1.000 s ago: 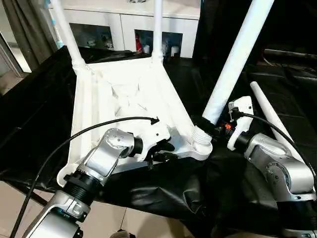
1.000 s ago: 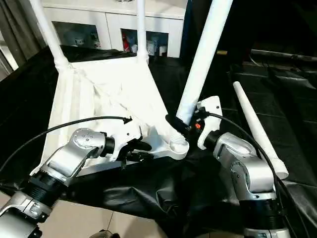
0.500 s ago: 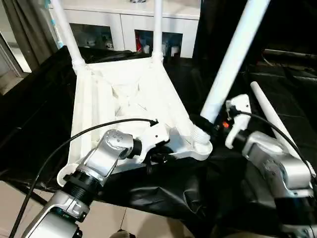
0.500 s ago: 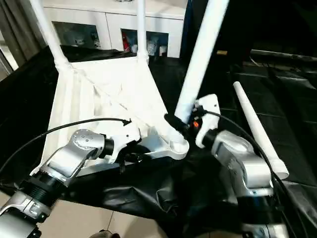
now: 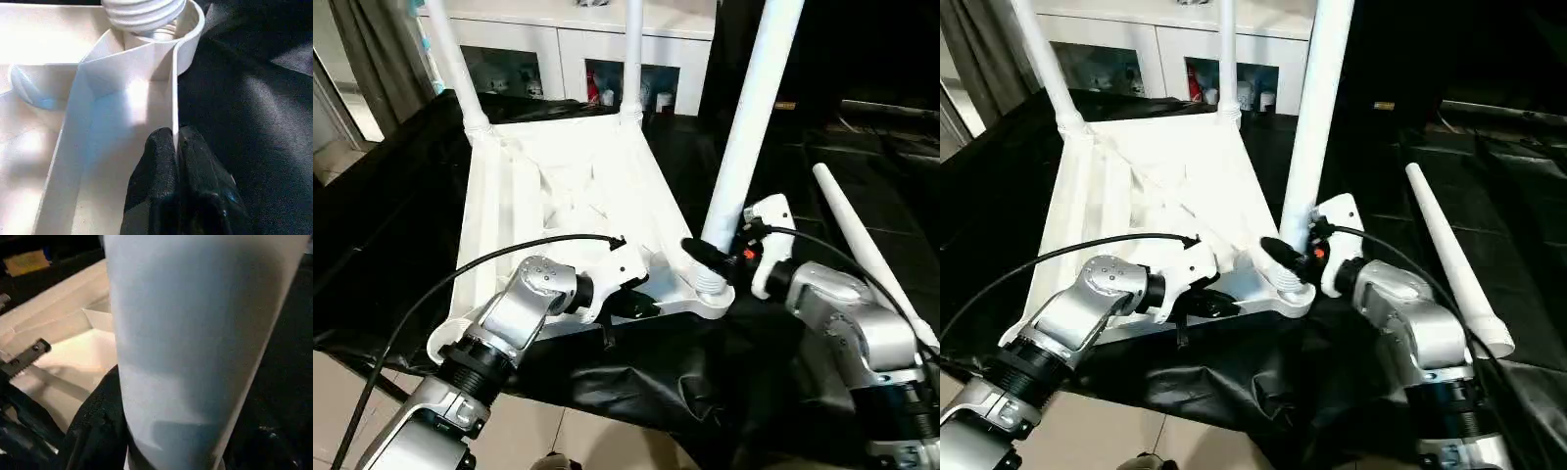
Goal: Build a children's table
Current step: Insert table leg to table base
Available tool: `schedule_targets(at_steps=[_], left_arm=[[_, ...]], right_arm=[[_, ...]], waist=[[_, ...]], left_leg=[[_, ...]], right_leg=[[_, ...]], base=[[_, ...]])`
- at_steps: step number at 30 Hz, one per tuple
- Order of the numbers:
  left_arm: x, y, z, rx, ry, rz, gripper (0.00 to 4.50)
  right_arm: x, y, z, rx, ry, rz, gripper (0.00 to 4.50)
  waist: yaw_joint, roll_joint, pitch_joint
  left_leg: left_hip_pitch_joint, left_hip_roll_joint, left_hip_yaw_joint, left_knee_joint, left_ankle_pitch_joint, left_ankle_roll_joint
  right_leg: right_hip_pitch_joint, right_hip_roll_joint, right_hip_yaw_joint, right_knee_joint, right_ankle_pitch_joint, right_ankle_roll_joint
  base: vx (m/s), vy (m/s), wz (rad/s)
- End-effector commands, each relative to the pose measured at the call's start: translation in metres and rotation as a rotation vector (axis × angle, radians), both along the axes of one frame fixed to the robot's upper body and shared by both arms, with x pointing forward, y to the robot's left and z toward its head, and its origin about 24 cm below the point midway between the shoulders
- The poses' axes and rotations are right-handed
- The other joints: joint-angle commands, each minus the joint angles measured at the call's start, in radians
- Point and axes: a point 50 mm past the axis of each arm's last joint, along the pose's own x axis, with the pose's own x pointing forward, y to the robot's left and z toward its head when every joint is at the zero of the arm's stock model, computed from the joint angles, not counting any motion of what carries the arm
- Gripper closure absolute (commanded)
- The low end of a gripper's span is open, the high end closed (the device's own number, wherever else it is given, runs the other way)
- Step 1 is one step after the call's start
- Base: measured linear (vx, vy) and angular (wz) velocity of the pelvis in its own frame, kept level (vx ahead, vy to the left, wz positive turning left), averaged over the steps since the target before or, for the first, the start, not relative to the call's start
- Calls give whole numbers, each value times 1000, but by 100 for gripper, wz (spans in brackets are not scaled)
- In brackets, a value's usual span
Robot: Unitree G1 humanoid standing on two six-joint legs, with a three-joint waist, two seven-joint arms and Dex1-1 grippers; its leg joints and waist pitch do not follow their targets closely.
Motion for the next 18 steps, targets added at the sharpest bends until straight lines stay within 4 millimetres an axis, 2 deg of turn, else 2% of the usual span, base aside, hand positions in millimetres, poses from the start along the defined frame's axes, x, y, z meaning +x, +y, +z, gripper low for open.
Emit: schedule_targets(at_steps=[1, 18], left_arm=[[1, 0, 2, -15, -2, 0, 450], [1, 1, 1, -9, -5, 4, 450]], right_arm=[[1, -1, 2, -13, -3, 8, 257], [-6, -2, -2, -55, 42, 54, 257]], waist=[[0, -15, -72], [0, -18, -72]], left_leg=[[21, 28, -14, -69, -236, 4], [21, 29, -15, -69, -243, 8]], right_leg=[[44, -42, 30, -76, -253, -183], [42, -42, 30, -78, -273, -180]], base=[[0, 0, 0], [0, 0, 0]])
